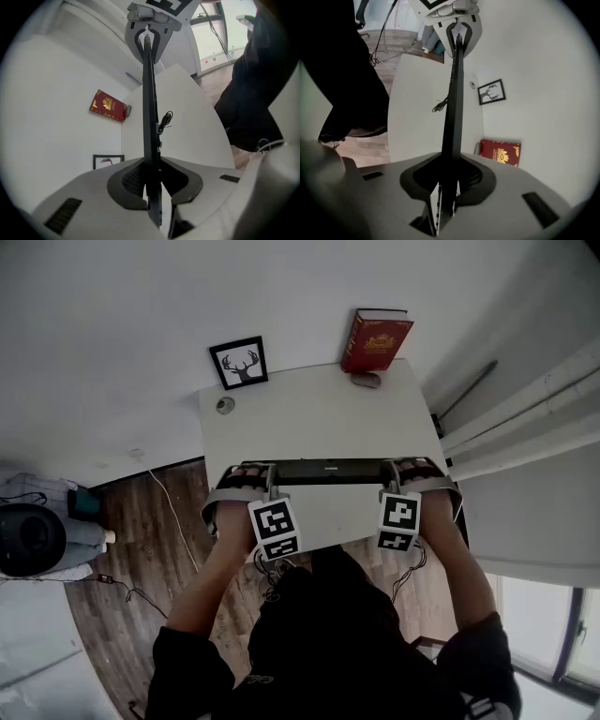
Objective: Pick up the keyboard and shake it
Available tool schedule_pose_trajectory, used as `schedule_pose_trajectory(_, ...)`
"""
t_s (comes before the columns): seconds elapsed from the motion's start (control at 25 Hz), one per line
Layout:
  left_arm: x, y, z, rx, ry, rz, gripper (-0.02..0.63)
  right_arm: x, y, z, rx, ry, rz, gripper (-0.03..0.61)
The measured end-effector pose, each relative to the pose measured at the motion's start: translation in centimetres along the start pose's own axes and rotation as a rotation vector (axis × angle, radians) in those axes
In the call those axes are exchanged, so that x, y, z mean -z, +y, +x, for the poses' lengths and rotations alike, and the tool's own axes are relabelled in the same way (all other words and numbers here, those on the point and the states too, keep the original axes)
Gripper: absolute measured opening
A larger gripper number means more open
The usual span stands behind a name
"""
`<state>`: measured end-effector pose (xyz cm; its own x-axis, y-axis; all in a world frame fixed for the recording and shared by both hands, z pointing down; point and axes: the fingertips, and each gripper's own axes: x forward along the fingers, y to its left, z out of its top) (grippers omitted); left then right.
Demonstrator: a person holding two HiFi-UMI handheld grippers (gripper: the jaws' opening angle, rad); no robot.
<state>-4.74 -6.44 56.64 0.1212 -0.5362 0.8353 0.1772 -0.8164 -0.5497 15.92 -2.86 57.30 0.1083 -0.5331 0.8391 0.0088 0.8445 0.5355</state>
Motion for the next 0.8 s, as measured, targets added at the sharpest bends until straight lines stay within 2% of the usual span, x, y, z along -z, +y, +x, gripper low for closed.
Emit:
schedule_pose_trajectory(0.16, -0.2, -2.1, 3.1, 0.113, 0.032, -0.042, 0.071, -0.4, 1.5, 4.0, -0.121, -0.063, -0.036, 0.088)
schedule_pose_trajectory(0.4, -1.2, -4.4, 7.0, 0.215, 0.073, -0.123, 0.071, 0.2, 2.6, 9.0, -0.209, -0.113, -0.071, 0.086)
schedule_pose_trajectory(0.56, -1.4, -5.6, 8.6, 0.267, 0.104, -0.136, 0.069, -0.1, 4.2, 11.1, -0.282, -0.151, -0.069, 0.086)
schedule_pose_trajectory(0.8, -1.8, -8.0, 9.9, 0.373, 0.102, -0.14, 0.069, -0.3, 6.4, 12.8, -0.38, -0.195, -0.072, 0.084)
